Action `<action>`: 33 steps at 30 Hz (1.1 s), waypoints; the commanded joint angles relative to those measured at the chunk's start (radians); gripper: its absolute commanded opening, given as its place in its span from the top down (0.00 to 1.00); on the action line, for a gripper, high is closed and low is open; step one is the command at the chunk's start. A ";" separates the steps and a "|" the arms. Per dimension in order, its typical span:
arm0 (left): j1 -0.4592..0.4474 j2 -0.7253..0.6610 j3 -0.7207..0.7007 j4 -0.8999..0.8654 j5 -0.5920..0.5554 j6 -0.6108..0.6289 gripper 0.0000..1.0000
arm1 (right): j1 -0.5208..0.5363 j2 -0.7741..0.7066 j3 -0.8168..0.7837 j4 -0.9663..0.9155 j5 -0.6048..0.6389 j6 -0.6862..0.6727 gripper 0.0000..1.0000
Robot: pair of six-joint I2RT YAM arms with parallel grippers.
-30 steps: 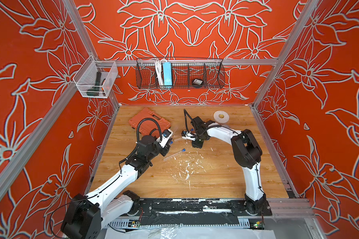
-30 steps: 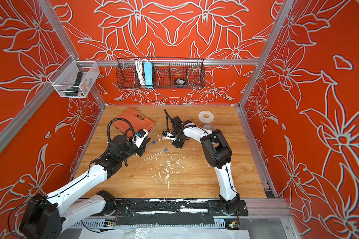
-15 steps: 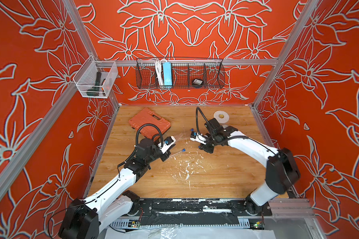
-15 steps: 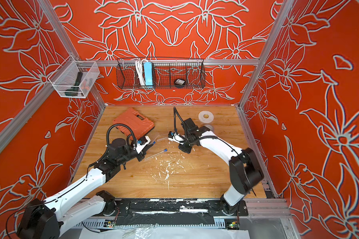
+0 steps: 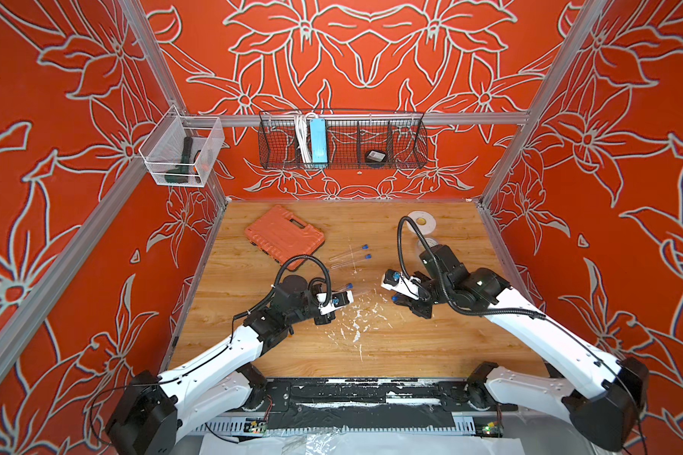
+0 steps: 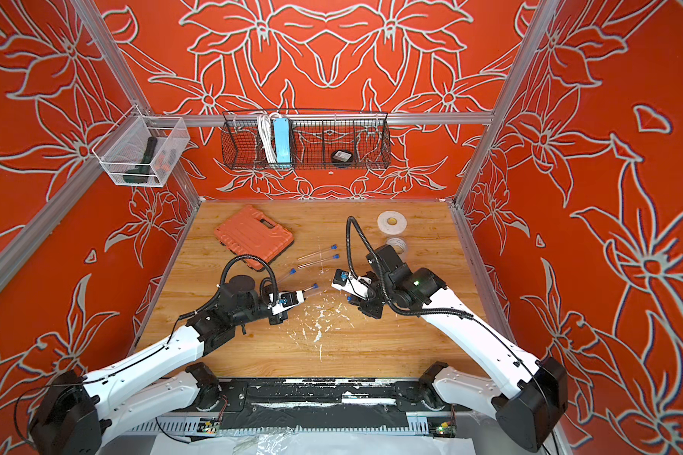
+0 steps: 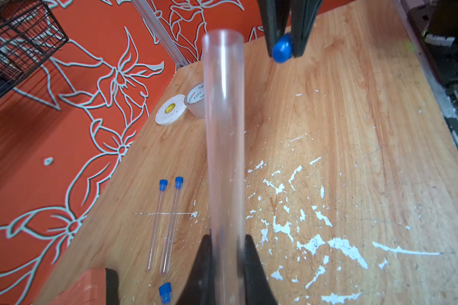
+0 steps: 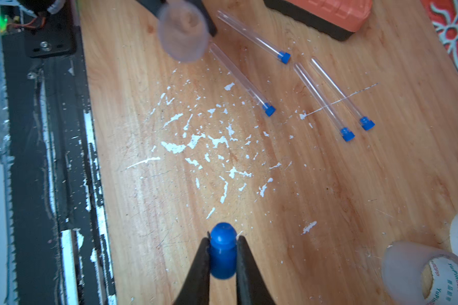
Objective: Insert stoppers into test tubes
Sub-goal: Pick up the stopper from the center of the board, then insert the stopper into the test tube.
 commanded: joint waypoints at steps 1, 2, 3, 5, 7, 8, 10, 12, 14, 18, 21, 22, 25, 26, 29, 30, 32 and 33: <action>-0.033 0.002 -0.012 -0.015 -0.075 0.080 1.00 | 0.050 0.004 0.024 -0.103 0.023 0.019 0.84; -0.044 0.002 -0.015 -0.015 -0.091 0.095 1.00 | 0.065 0.009 0.035 -0.115 0.027 0.018 0.84; -0.059 0.001 -0.020 -0.015 -0.116 0.113 1.00 | 0.077 0.017 0.046 -0.124 0.032 0.016 0.84; -0.084 0.003 -0.028 -0.013 -0.164 0.139 1.00 | 0.100 0.035 0.068 -0.139 0.037 0.013 0.84; -0.103 0.004 -0.031 -0.012 -0.205 0.152 1.00 | 0.120 0.053 0.087 -0.137 0.043 0.009 0.84; -0.110 0.004 -0.033 -0.012 -0.221 0.158 1.00 | 0.127 0.062 0.095 -0.137 0.043 0.008 0.84; -0.126 0.006 -0.035 -0.012 -0.253 0.170 1.00 | 0.140 0.080 0.114 -0.131 0.037 0.009 0.84; -0.139 0.008 -0.040 -0.012 -0.277 0.181 1.00 | 0.147 0.094 0.128 -0.121 0.041 0.008 0.84; -0.155 0.009 -0.043 -0.012 -0.301 0.197 1.00 | 0.152 0.111 0.144 -0.120 0.051 0.004 0.84; -0.177 0.016 -0.046 -0.013 -0.337 0.217 1.00 | 0.168 0.158 0.180 -0.127 0.082 -0.001 0.84; -0.187 0.019 -0.047 -0.013 -0.348 0.222 1.00 | 0.178 0.184 0.197 -0.122 0.089 -0.008 0.84; -0.189 0.019 -0.047 -0.012 -0.349 0.225 1.00 | 0.181 0.190 0.200 -0.120 0.091 -0.008 0.84; -0.194 0.017 -0.050 -0.010 -0.351 0.227 1.00 | 0.188 0.211 0.212 -0.115 0.102 -0.011 0.84; -0.194 0.017 -0.051 -0.010 -0.352 0.229 1.00 | 0.190 0.216 0.215 -0.113 0.105 -0.009 0.84; -0.196 0.017 -0.052 -0.010 -0.352 0.232 1.00 | 0.192 0.231 0.224 -0.110 0.114 -0.007 0.85; -0.198 0.017 -0.053 -0.010 -0.353 0.232 1.00 | 0.194 0.234 0.225 -0.110 0.114 -0.008 0.85; -0.199 0.017 -0.052 -0.010 -0.353 0.233 1.00 | 0.195 0.242 0.229 -0.107 0.119 -0.008 0.85; -0.200 0.018 -0.052 -0.010 -0.353 0.235 1.00 | 0.196 0.246 0.233 -0.105 0.121 -0.008 0.85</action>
